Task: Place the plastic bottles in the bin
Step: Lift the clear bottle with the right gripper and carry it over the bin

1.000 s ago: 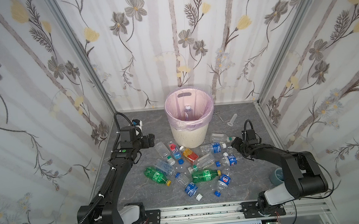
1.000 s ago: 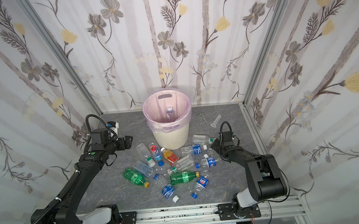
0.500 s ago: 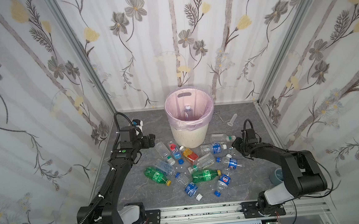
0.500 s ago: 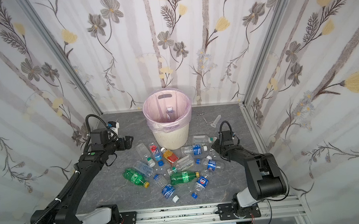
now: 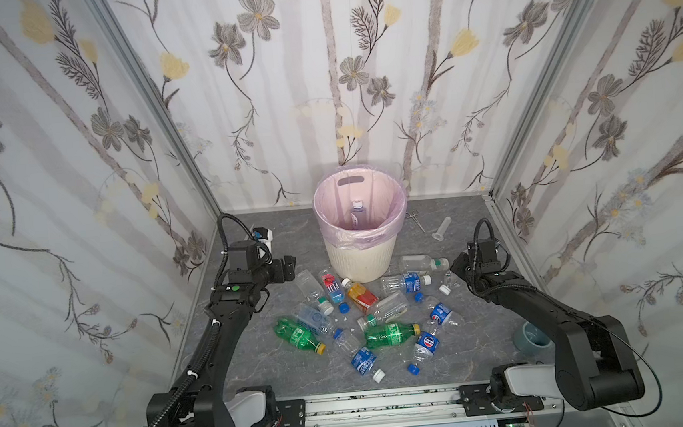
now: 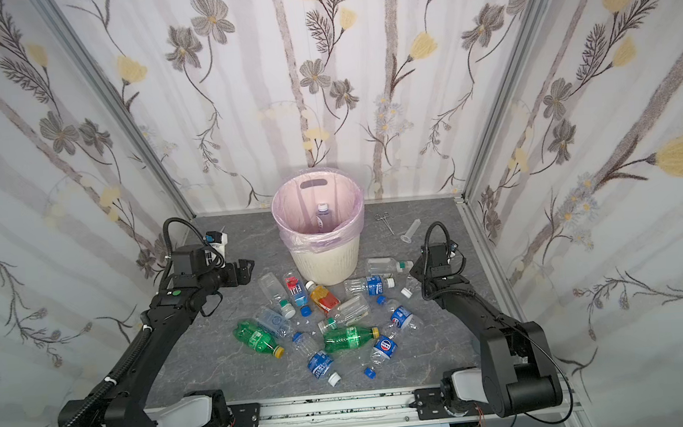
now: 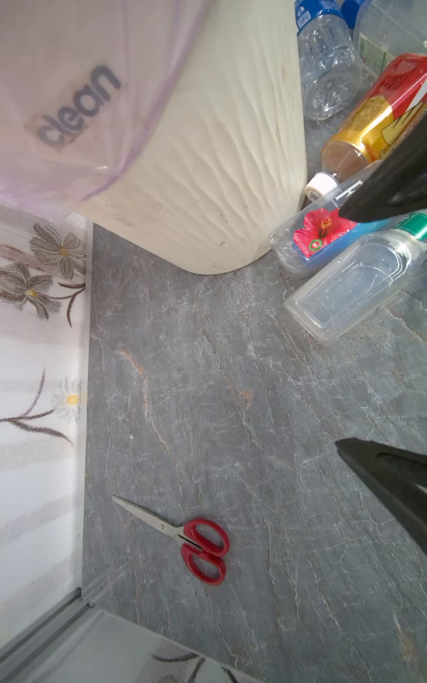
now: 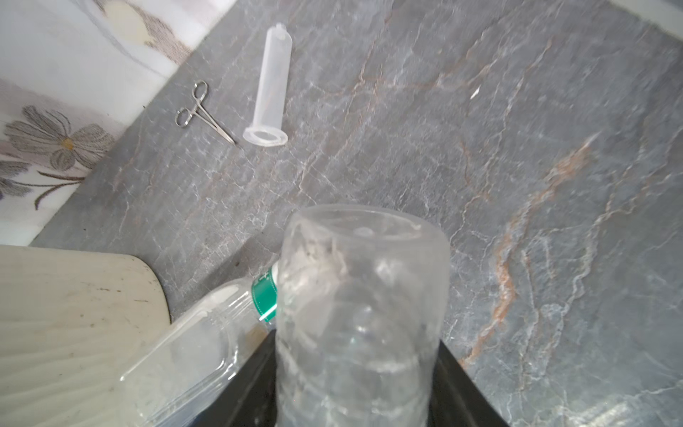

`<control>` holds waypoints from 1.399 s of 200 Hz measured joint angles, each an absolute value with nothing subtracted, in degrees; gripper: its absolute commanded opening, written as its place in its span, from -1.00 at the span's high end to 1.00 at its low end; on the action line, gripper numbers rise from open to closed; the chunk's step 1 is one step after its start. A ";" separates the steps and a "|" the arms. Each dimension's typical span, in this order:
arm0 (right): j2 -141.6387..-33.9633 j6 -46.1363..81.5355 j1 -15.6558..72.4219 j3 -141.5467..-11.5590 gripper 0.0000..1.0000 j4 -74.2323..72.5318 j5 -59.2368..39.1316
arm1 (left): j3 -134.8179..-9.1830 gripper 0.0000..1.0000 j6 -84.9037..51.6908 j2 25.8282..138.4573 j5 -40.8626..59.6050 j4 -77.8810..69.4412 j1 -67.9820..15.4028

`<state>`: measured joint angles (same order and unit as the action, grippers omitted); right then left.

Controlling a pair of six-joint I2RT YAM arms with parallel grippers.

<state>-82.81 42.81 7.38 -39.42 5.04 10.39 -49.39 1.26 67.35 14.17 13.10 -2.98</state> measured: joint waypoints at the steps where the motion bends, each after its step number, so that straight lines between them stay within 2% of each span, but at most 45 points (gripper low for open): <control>1: -82.72 42.76 7.38 -39.44 -0.10 5.10 10.46 | -49.39 -0.86 1.26 67.35 14.17 13.10 -2.98; 83: -70.85 33.26 7.38 -47.48 -0.06 8.93 10.22 | -49.50 -0.85 1.06 67.51 15.49 13.04 -2.94; 149: -68.18 29.30 7.55 -59.31 -0.03 11.79 -1.91 | -49.50 -0.85 1.06 67.29 16.12 13.06 -2.94; 187: -71.24 29.95 10.13 -65.06 -0.04 10.00 -7.22 | -49.50 -0.85 1.06 67.26 16.14 13.04 -2.94; 280: -85.78 30.00 19.62 -81.67 -0.06 4.32 -12.10 | -49.45 -0.84 1.08 66.89 16.62 13.04 -2.90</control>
<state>-85.78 30.00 19.62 -81.67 4.32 -12.10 -49.45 1.08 66.89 16.62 13.04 -2.90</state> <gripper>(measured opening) 0.528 0.918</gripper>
